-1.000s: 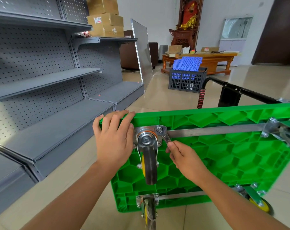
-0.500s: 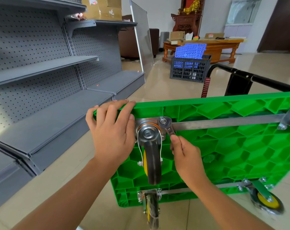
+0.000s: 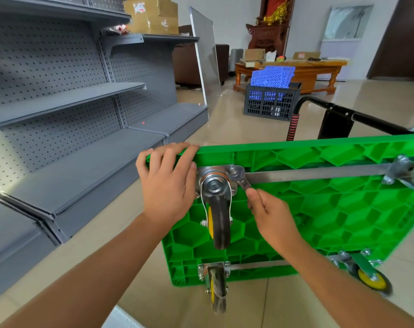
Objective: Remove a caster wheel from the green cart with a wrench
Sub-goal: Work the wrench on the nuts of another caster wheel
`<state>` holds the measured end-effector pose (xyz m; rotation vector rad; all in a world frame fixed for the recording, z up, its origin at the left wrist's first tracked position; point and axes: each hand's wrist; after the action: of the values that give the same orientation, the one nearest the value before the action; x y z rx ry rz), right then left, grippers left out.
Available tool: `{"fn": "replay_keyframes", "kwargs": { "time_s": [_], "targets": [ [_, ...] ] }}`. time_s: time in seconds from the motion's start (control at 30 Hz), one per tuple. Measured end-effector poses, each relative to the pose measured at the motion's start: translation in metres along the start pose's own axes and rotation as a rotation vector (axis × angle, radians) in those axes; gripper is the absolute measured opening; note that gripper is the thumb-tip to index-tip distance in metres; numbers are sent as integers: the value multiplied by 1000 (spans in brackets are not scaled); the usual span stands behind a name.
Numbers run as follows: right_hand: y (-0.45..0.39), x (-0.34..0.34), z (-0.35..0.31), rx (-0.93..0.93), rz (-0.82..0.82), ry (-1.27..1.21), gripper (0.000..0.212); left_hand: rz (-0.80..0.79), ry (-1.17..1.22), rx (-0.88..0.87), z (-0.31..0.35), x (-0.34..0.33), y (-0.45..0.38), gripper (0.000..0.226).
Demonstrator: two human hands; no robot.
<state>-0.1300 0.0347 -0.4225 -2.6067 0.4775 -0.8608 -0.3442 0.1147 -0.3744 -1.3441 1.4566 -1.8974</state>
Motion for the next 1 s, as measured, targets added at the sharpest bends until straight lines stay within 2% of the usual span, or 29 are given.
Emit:
{"fn": "replay_keyframes", "kwargs": {
  "time_s": [0.3,0.5,0.63,0.8,0.93,1.0],
  "targets": [
    [-48,93,-15,178,-204,675,63,-42,-4,13,3,5,-1,36],
    [-62,100,-33,238,-323,822,50,-40,-10,10,3,6,1,36],
    [-69,97,-42,372,-286,915,56,-58,-5,20,3,6,1,36],
    [-67,91,-39,356,-278,907,57,-37,0,19,2,5,0,36],
    [-54,77,-20,410,-71,914,63,-15,14,19,3,2,1,35],
    [-56,74,-15,412,-18,913,59,1,22,30,3,-1,0,35]
  ]
}}
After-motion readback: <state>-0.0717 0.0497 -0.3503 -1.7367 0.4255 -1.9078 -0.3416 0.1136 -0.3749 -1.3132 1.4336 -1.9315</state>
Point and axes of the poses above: each hand's wrist, its own y-axis away from the middle knuckle, its own x-axis out of the back of the hand, z = x × y, and after that the axes turned 2 degrees about -y, right-handed
